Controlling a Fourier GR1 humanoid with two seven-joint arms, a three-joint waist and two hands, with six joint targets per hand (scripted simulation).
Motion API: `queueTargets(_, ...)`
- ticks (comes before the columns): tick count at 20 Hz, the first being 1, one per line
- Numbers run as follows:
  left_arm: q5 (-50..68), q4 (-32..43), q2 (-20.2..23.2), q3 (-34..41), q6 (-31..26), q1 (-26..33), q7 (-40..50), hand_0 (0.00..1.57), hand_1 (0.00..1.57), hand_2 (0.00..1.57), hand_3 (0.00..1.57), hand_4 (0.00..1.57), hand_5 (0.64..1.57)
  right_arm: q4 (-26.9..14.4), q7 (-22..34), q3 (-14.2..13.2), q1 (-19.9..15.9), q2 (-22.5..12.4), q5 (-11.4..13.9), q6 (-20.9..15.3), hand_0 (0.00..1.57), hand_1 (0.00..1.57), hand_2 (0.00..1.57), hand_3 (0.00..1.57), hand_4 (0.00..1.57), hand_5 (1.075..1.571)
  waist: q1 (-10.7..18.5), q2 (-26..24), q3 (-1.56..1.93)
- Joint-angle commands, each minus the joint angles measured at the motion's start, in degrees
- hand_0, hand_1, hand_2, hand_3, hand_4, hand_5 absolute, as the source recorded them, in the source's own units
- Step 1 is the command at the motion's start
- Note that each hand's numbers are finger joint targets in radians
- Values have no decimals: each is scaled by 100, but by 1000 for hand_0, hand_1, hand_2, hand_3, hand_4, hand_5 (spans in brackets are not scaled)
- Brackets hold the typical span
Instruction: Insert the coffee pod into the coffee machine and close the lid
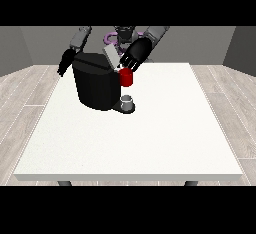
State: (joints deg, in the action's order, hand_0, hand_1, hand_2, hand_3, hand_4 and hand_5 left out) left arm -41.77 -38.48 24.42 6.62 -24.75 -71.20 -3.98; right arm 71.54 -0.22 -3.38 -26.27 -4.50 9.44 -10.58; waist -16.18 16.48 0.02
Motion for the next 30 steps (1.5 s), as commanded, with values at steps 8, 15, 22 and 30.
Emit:
queueTargets(8,-134,103,43,-51,171,90,-290,1196,1196,1252,1201,418,1571,35,83,-188,-125,-123,-147,57,0,0,0,0,0,1571,25,152,0)
queueTargets(15,-110,187,39,75,242,-105,-105,1231,1231,1267,1211,389,1571,7,-98,63,182,31,7,51,0,0,0,0,0,1571,-96,105,0)
queueTargets(22,-210,204,169,86,413,-298,-248,1202,1202,1218,1176,360,1571,89,-80,64,-47,114,-6,-39,0,0,0,0,0,1571,-175,291,0)
queueTargets(30,-586,172,284,-237,441,-237,-366,1212,1212,1225,1100,0,1571,-34,-131,-179,-56,-206,-121,133,0,0,0,0,0,1571,-133,192,1)
